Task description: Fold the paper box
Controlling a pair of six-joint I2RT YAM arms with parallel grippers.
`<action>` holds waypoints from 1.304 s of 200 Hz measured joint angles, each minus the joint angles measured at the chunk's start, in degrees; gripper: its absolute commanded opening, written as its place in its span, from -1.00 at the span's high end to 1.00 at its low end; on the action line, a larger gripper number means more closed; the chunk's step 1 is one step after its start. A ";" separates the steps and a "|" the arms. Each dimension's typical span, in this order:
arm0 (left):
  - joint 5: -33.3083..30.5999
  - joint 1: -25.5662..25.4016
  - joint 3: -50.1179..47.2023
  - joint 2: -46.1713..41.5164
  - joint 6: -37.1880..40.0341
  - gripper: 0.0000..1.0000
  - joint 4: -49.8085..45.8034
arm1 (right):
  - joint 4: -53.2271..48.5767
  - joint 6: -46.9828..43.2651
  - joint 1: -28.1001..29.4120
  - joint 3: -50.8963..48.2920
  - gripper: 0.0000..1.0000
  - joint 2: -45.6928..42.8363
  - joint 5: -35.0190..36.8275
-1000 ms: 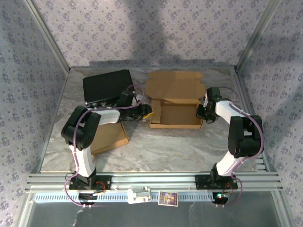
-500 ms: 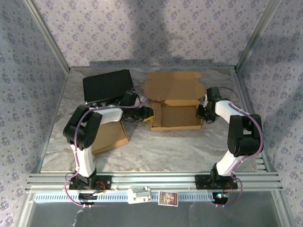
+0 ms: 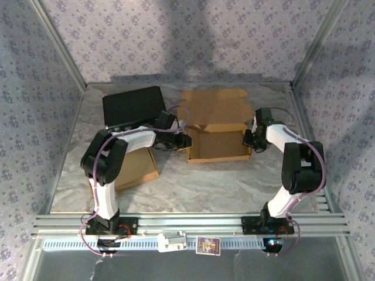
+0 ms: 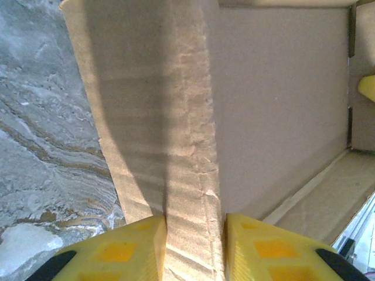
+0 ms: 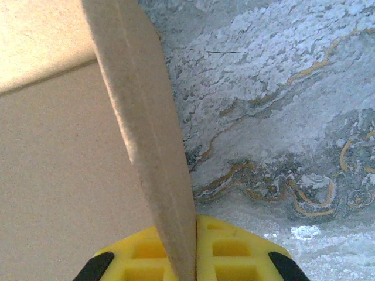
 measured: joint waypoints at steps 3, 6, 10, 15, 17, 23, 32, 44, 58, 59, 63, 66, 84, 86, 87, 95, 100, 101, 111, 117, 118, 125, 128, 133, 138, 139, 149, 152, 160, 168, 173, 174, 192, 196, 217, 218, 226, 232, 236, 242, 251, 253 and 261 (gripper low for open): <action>-0.02 -0.02 0.02 0.00 0.22 0.43 -0.13 | 0.00 0.00 0.00 0.02 1.00 0.00 0.04; -0.02 -0.02 0.04 0.00 0.20 0.45 -0.26 | 0.00 0.00 0.00 0.04 1.00 0.00 0.09; 0.00 -0.02 0.04 0.00 0.42 0.46 -0.35 | 0.00 0.00 0.04 0.04 1.00 0.00 0.13; -0.04 -0.02 0.07 0.00 0.46 0.48 -0.48 | 0.00 0.00 0.04 0.07 1.00 0.00 0.15; -0.04 -0.02 0.07 0.00 0.48 0.49 -0.52 | 0.00 0.00 0.09 0.07 1.00 0.00 0.15; -0.09 0.00 0.15 0.02 0.61 0.50 -0.63 | 0.00 0.00 0.09 0.09 1.00 0.00 0.26; -0.15 -0.02 0.26 0.04 0.61 0.53 -0.79 | -0.02 0.00 0.11 0.15 1.00 0.00 0.35; -0.13 -0.02 0.28 0.07 0.68 0.57 -0.87 | -0.04 0.00 0.15 0.26 1.00 0.00 0.39; -0.15 -0.02 0.48 0.07 0.85 0.60 -1.22 | -0.02 0.00 0.22 0.28 1.00 0.00 0.55; -0.15 -0.02 0.48 0.07 0.85 0.60 -1.25 | -0.02 0.00 0.22 0.28 1.00 0.00 0.55; -0.13 -0.02 0.55 0.07 0.90 0.60 -1.36 | -0.02 0.00 0.22 0.28 1.00 0.00 0.55; -0.15 -0.02 0.61 0.07 0.92 0.61 -1.49 | -0.02 0.00 0.22 0.28 1.00 0.00 0.57; -0.15 0.00 0.83 0.07 1.11 0.66 -1.90 | -0.02 0.00 0.24 0.28 1.00 0.00 0.59; -0.17 0.00 0.90 0.07 1.16 0.67 -1.99 | -0.02 0.00 0.24 0.28 1.00 0.00 0.57; -0.17 0.00 0.92 0.07 1.16 0.67 -2.05 | -0.02 0.00 0.24 0.28 1.00 0.00 0.59; -0.20 0.00 1.11 0.07 1.33 0.69 -2.34 | -0.02 0.00 0.24 0.28 1.00 0.00 0.66; -0.20 0.00 1.20 0.07 1.44 0.71 -2.60 | -0.02 0.00 0.24 0.28 1.00 0.00 0.79; -0.22 0.00 1.22 0.07 1.44 0.72 -2.69 | -0.02 0.00 0.24 0.28 1.00 0.00 0.79; -0.28 0.00 1.57 0.09 1.60 0.81 -3.37 | -0.02 0.00 0.24 0.28 1.00 0.00 0.96; -0.37 0.00 1.81 0.09 1.84 0.86 -3.82 | -0.02 0.00 0.24 0.28 1.00 0.00 1.01; -0.37 0.00 1.84 0.09 1.90 0.87 -3.87 | -0.02 0.00 0.24 0.28 1.00 0.00 1.03; -0.63 -0.02 2.27 0.09 2.34 0.94 -4.72 | -0.02 0.00 0.24 0.28 1.00 0.00 1.22; -0.87 -0.02 2.51 0.13 2.27 0.97 -5.14 | -0.02 0.00 0.24 0.28 1.00 0.00 1.29; -1.05 -0.02 2.86 0.22 2.54 1.00 -5.79 | -0.02 0.00 0.24 0.28 1.00 0.00 1.42; -1.14 -0.04 3.37 0.44 2.73 1.00 -6.56 | -0.02 0.00 0.26 0.28 1.00 0.00 1.44; -1.18 -0.09 3.50 0.48 2.82 1.00 -6.73 | -0.02 0.00 0.28 0.28 1.00 0.00 1.46; -1.64 -0.28 4.85 0.96 3.10 1.00 -8.61 | -0.02 0.00 0.42 0.28 1.00 0.00 1.66; -1.86 -0.37 5.27 1.07 3.23 1.00 -9.25 | -0.02 0.00 0.46 0.31 1.00 0.00 1.77; -2.47 -0.63 6.38 1.44 3.50 1.00 -10.84 | -0.02 0.00 0.57 0.31 1.00 0.00 1.99; -3.26 -0.92 7.48 1.77 3.85 1.00 -12.44 | -0.02 0.00 0.70 0.31 1.00 0.00 2.25; -3.82 -1.07 8.17 1.99 3.91 1.00 -13.49 | -0.02 0.00 0.81 0.31 1.00 0.00 2.43; -3.98 -1.14 8.37 2.05 4.00 1.00 -13.77 | -0.02 0.00 0.85 0.31 1.00 0.00 2.54; -6.58 -1.97 11.37 2.91 4.37 1.00 -18.08 | -0.07 -0.02 1.42 0.37 1.00 -0.02 3.52; -7.28 -2.21 11.93 3.10 4.44 1.00 -18.91 | -0.07 -0.02 1.53 0.39 1.00 -0.07 3.67; -11.76 -3.76 15.43 4.09 4.42 1.00 -24.17 | -0.28 -0.17 2.34 0.70 1.00 -0.22 4.92; -11.91 -3.80 15.54 4.11 4.42 1.00 -24.33 | -0.28 -0.17 2.38 0.70 1.00 -0.24 4.94; -13.55 -4.42 16.61 4.39 4.26 1.00 -26.18 | -0.35 -0.22 2.75 0.74 1.00 -0.46 5.33; -14.80 -4.83 17.33 4.55 4.13 1.00 -27.45 | -0.59 -0.24 3.08 0.83 1.00 -0.61 5.66; -15.54 -5.11 17.79 4.68 3.98 1.00 -28.30 | -0.72 -0.26 3.23 0.92 1.00 -0.72 5.75; -16.44 -5.40 18.32 4.81 3.76 1.00 -29.31 | -0.85 -0.42 3.48 1.01 1.00 -0.85 5.97; -17.53 -5.75 19.10 5.07 3.56 1.00 -30.80 | -1.01 -0.61 3.82 1.18 1.00 -1.07 6.10; -17.77 -5.84 19.32 5.14 3.48 1.00 -31.17 | -1.05 -0.61 3.89 1.20 1.00 -1.09 6.14; -18.49 -6.01 20.17 5.51 3.30 1.00 -32.35 | -1.16 -0.68 4.13 1.29 1.00 -1.31 6.21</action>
